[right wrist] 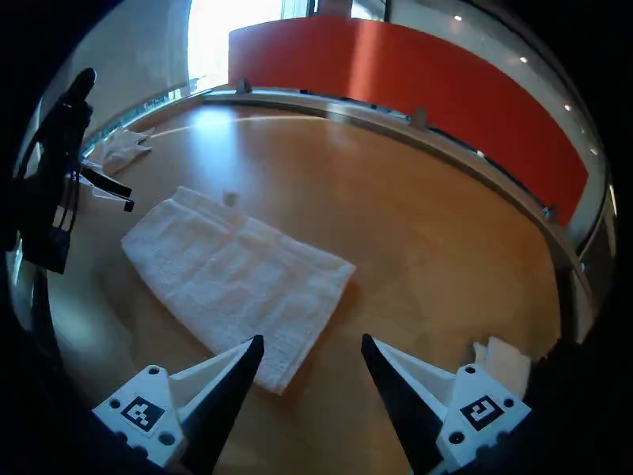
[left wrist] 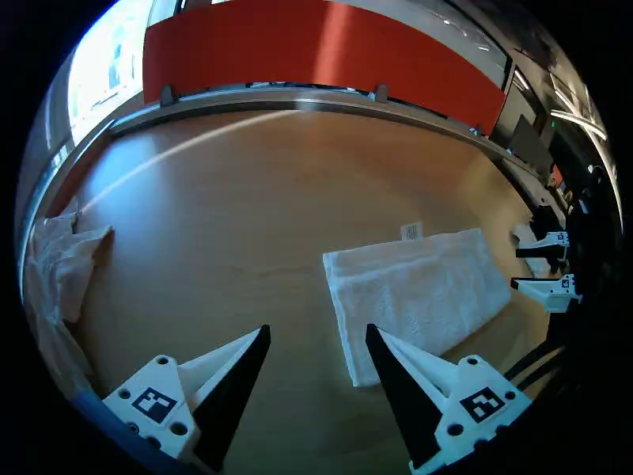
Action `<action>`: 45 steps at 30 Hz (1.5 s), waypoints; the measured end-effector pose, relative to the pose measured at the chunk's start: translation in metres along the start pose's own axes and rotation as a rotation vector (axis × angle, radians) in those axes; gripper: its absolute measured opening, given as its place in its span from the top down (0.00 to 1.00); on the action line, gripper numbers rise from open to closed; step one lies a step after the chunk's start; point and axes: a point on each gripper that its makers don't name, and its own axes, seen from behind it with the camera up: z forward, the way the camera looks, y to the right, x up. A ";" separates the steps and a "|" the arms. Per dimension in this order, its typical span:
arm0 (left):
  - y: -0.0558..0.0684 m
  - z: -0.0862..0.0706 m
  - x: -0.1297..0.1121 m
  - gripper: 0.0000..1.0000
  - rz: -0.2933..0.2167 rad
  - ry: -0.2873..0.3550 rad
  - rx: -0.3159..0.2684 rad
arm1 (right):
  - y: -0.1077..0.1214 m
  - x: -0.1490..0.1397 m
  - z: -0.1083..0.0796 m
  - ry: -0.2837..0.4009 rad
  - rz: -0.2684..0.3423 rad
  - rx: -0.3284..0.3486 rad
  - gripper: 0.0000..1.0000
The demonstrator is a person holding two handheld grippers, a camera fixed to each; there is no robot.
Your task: Fold towel
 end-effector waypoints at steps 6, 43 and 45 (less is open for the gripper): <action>-0.002 -0.008 -0.010 0.11 -0.020 0.001 0.015 | -0.006 -0.009 -0.005 -0.005 0.000 0.016 0.04; -0.041 -0.079 -0.071 0.11 -0.137 0.002 0.134 | -0.025 -0.046 -0.001 -0.135 -0.164 0.222 0.59; -0.042 -0.080 -0.073 0.11 -0.140 0.001 0.134 | -0.025 -0.046 -0.001 -0.135 -0.162 0.222 0.65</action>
